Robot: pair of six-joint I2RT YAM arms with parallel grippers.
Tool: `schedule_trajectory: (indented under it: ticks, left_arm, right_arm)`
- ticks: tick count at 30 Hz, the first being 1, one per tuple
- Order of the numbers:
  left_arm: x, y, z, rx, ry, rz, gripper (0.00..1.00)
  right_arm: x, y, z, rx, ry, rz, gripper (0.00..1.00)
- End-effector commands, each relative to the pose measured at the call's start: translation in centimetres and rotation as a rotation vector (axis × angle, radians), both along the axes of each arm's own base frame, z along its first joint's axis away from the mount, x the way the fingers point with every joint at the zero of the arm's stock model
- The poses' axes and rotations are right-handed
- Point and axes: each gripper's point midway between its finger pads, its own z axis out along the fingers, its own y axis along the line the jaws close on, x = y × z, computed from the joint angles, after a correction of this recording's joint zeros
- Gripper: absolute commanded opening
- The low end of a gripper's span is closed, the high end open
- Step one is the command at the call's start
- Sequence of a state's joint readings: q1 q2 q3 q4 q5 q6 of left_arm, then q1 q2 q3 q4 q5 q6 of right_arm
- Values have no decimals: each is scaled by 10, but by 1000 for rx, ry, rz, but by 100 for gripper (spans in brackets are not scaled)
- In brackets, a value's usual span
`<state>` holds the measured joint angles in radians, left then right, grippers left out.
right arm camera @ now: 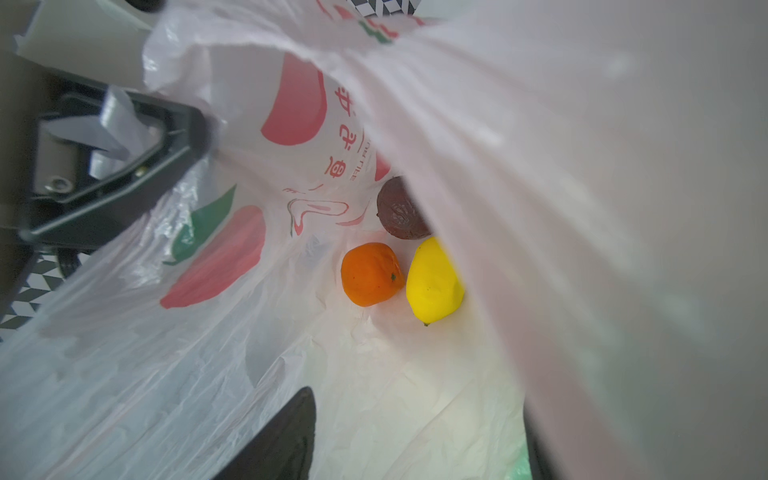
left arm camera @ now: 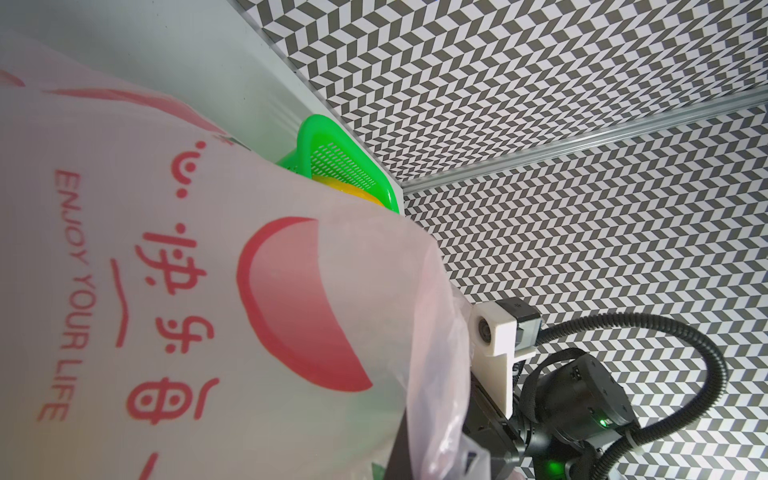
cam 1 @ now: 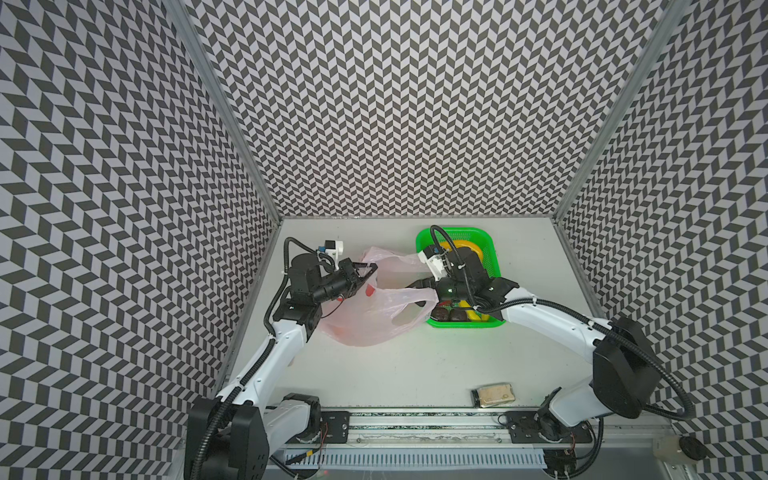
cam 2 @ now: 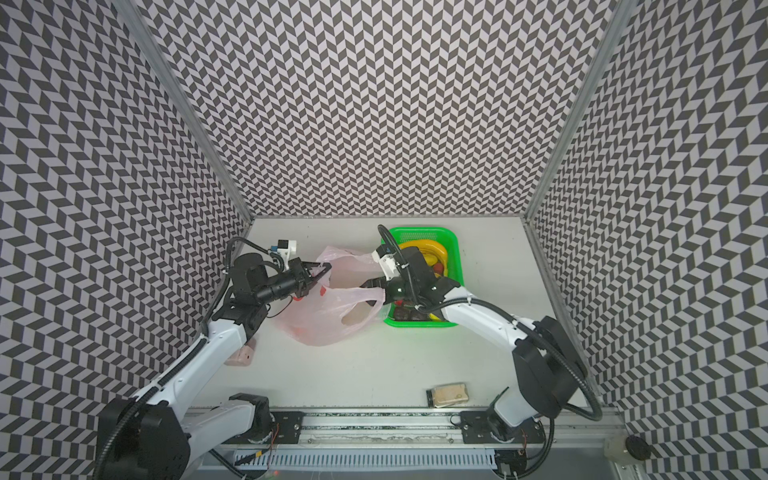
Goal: Place the fake fruits into the plastic bag and tie a complex knot
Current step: 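Lower the lemon into the pink bag and open the right gripper, then withdraw the right gripper from the bag back over the basket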
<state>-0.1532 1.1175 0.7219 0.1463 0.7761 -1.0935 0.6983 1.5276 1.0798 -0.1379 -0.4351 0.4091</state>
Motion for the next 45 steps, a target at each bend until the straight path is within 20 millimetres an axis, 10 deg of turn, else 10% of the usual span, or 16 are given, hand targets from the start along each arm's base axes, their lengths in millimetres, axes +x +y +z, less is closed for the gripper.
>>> schedule_trajectory:
  ticks: [1,23,45]
  left_arm:
    - [-1,-2,20,-6,-51,-13,0]
    - [-1,-1,20,-1,-46,-8,0]
    - [2,6,20,1,-49,21,0]
  right_arm:
    - [-2,-3,14,13,-52,-7,76]
    - [-27,-54,15,-93,-99,-94,93]
    - [-23,-146,37,-129,-109,-267,98]
